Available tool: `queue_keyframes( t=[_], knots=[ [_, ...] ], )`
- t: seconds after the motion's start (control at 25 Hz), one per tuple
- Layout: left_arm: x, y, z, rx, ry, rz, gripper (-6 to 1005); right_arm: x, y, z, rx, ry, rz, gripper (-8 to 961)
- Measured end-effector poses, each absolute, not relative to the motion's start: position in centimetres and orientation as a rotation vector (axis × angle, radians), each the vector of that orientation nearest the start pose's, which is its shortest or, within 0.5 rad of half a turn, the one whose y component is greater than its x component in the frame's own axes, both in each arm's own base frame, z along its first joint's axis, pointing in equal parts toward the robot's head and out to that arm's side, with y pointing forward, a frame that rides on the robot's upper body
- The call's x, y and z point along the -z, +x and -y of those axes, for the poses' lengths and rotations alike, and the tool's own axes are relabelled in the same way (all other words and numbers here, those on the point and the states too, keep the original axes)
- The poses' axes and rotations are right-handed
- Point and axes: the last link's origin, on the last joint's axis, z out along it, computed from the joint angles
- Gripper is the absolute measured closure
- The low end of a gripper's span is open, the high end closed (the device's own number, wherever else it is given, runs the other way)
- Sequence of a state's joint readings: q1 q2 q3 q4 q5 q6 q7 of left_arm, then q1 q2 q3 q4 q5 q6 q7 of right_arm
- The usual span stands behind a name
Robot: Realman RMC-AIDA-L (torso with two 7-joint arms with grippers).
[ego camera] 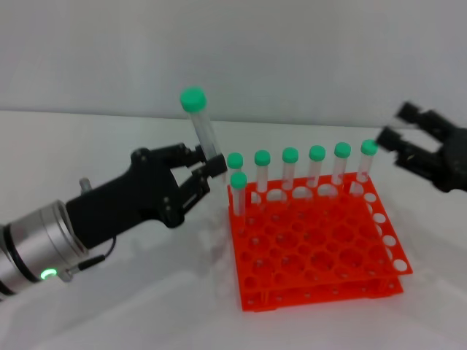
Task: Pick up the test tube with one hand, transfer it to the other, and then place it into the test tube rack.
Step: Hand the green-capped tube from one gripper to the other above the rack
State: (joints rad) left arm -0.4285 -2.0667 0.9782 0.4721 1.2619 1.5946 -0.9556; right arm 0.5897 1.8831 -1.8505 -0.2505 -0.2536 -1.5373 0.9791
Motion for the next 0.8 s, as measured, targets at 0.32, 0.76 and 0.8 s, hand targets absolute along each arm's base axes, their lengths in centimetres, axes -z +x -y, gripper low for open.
queue_keyframes(
  t=[0.32, 0.76, 0.8],
  knots=[
    [2.4, -24.8, -30.2, 1.229, -2.368, 0.356, 785, -0.2, 20.2, -35.6, -1.374, -2.448, -0.453, 85],
    [4.6, -24.5, -31.2, 1.13, -2.451, 0.434, 782, 4.1, 18.5, -34.1, -1.326, -2.559, -0.388, 85],
    [4.7, -24.4, -31.2, 1.124, -2.469, 0.423, 782, 4.3, 18.3, -33.9, -1.325, -2.571, -0.381, 85]
  ],
)
